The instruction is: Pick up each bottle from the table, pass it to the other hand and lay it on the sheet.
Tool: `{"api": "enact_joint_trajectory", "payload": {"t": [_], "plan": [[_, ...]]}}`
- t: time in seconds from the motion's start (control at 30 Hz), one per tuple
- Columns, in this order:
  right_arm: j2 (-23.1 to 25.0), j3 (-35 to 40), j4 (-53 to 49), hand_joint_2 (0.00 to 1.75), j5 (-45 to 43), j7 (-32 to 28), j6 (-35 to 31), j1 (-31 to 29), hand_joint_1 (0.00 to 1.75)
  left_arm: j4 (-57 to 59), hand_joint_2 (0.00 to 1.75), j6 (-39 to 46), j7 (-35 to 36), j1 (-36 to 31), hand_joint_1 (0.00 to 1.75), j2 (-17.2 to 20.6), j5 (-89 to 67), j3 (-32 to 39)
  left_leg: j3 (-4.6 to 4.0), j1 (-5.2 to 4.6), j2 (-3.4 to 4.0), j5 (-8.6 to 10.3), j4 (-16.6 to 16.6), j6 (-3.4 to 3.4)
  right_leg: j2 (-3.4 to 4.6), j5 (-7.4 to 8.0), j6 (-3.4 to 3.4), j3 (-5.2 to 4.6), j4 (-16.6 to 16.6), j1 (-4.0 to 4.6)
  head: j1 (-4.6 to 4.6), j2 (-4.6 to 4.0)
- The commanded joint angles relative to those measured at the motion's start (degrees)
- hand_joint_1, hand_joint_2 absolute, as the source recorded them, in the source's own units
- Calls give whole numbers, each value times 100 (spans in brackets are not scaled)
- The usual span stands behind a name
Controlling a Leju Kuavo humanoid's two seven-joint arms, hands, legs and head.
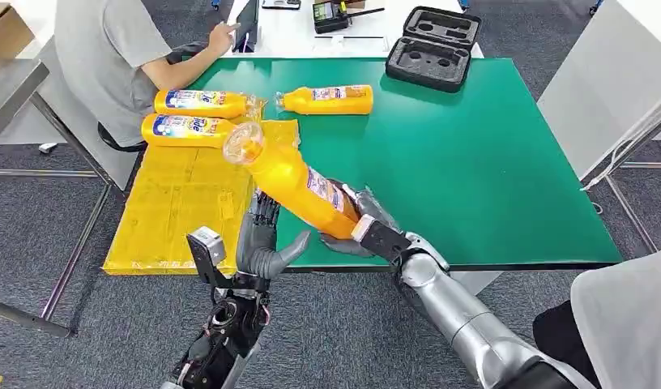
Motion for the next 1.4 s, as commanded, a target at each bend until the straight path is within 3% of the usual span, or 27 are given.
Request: {"api": "enact_joint_trajectory", "payload": {"t": [0.03,1.4], "plan": [[134,275,541,175,11,11,-57,-254,175,152,175,57,26,-155,0,62,-40,-30,23,6,6,-11,-1,-10,5,-8,-9,23,-3,6,2,0],[217,483,630,175,-64,11,96,-319,175,160,175,-32,26,-152,0,51,-8,65,18,5,3,-9,0,-9,3,-7,-9,19,-2,6,0,0]]}}
